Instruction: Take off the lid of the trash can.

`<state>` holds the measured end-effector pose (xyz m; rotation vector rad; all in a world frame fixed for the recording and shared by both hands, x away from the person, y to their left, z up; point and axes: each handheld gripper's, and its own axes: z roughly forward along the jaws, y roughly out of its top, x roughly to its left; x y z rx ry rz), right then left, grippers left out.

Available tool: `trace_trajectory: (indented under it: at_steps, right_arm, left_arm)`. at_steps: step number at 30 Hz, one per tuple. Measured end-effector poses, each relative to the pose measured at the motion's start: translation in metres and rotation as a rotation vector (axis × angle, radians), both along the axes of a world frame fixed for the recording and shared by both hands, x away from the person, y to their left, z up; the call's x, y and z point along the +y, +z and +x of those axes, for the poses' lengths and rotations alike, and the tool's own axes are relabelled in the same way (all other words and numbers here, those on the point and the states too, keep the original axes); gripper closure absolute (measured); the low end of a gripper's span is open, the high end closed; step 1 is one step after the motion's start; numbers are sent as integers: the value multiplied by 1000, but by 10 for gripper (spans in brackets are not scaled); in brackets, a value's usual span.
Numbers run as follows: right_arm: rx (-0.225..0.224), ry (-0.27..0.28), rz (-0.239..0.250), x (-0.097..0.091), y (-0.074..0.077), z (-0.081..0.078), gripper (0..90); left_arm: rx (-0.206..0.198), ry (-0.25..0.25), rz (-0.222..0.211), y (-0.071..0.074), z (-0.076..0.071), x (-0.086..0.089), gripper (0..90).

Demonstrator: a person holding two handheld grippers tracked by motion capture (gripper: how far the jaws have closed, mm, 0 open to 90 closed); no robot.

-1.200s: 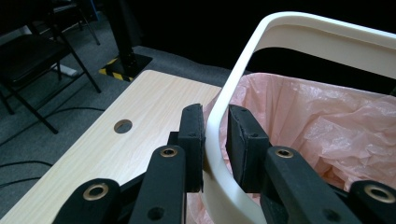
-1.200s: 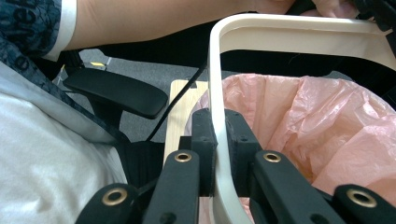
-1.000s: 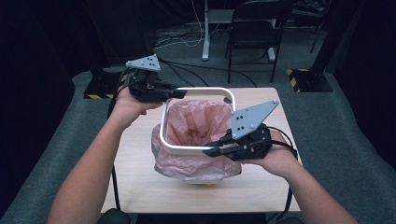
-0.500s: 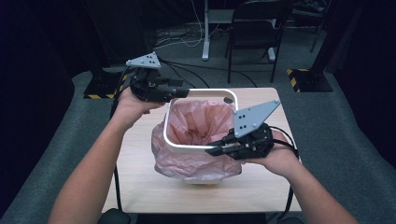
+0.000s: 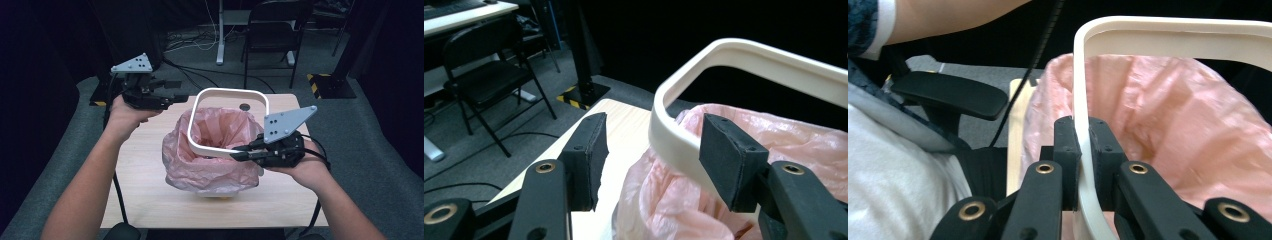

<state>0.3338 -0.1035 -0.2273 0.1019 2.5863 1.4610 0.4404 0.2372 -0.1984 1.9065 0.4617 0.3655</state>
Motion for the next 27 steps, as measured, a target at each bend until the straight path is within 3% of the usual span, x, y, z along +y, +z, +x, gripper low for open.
trace_trajectory:
  at_steps: [9, 14, 27]
  right_arm:
    - [-13, -73, 15, -17, 2, 3, 844]
    - [-25, -107, 33, -27, 5, 5, 843]
    - [-35, -248, 55, -60, 2, 13, 843]
  left_arm:
    - [3, 18, 16, -13, -2, 9, 448]
    - [-1, 22, 3, -22, -6, 13, 447]
    - [9, 9, 26, -40, -15, 11, 447]
